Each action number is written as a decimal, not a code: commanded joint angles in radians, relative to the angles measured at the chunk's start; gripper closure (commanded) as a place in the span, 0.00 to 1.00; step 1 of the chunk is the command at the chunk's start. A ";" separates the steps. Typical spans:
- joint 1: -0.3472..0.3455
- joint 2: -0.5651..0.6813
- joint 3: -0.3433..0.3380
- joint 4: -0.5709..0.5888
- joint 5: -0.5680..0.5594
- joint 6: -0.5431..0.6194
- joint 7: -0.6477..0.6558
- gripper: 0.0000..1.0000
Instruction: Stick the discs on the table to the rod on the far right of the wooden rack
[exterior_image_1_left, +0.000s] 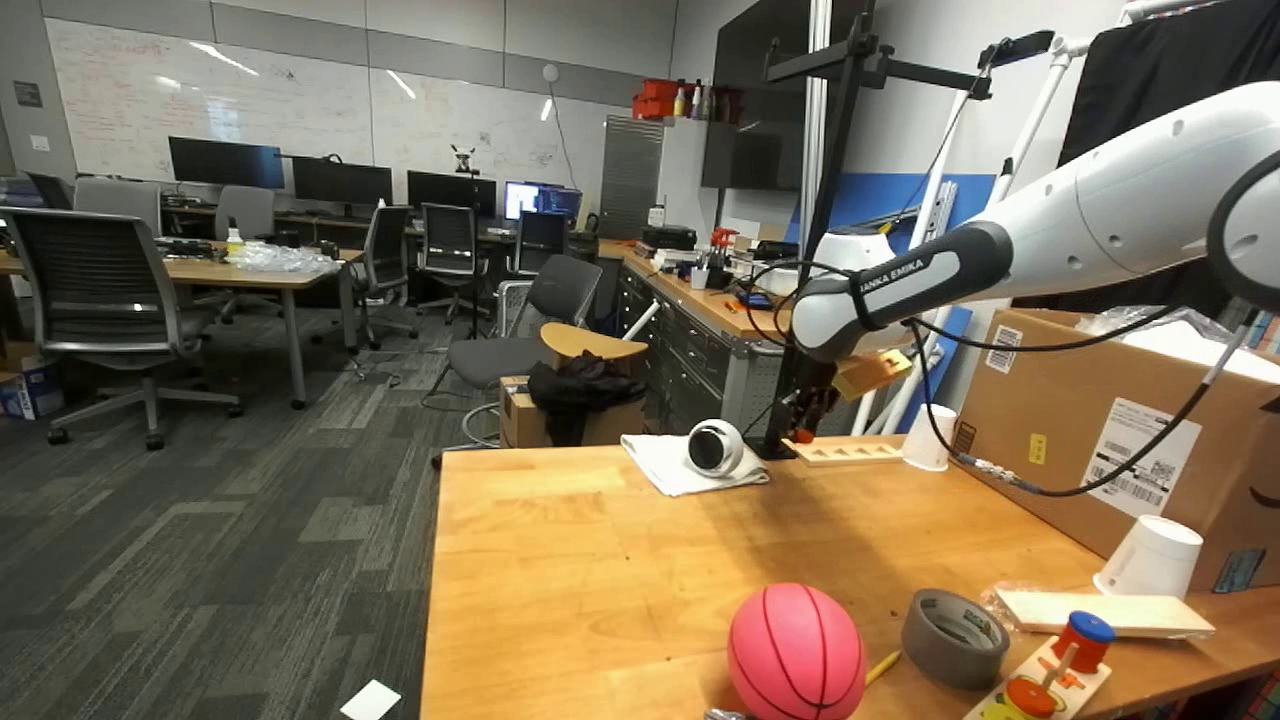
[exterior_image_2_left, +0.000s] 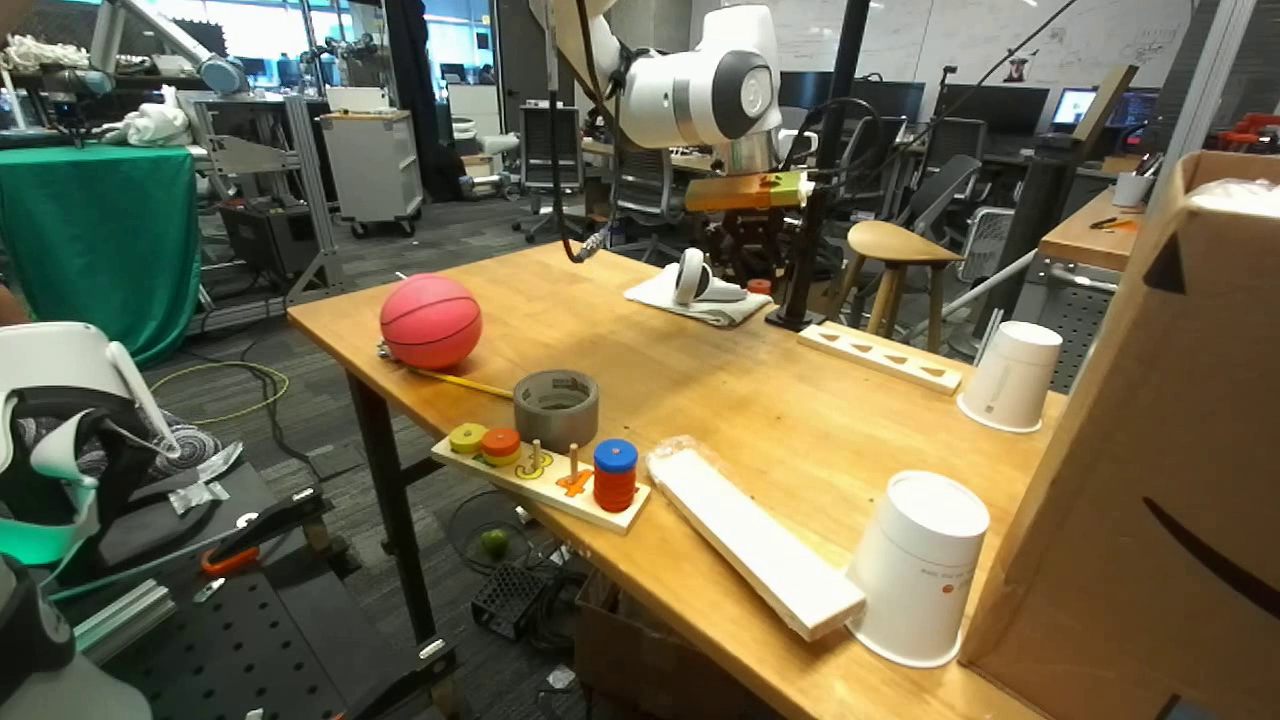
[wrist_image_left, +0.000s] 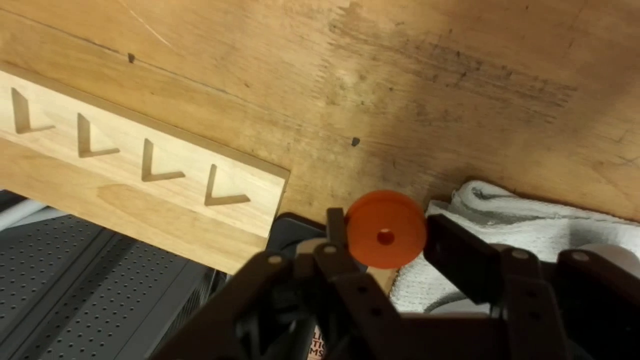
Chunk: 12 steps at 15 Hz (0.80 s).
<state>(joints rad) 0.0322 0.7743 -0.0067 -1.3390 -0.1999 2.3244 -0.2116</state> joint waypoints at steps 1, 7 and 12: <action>0.026 -0.165 -0.023 -0.229 -0.054 0.055 0.034 0.74; 0.023 -0.382 -0.049 -0.512 -0.142 0.141 0.075 0.74; 0.001 -0.583 -0.099 -0.768 -0.248 0.200 0.122 0.74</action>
<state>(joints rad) 0.0427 0.3493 -0.0810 -1.9111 -0.3871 2.4629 -0.1302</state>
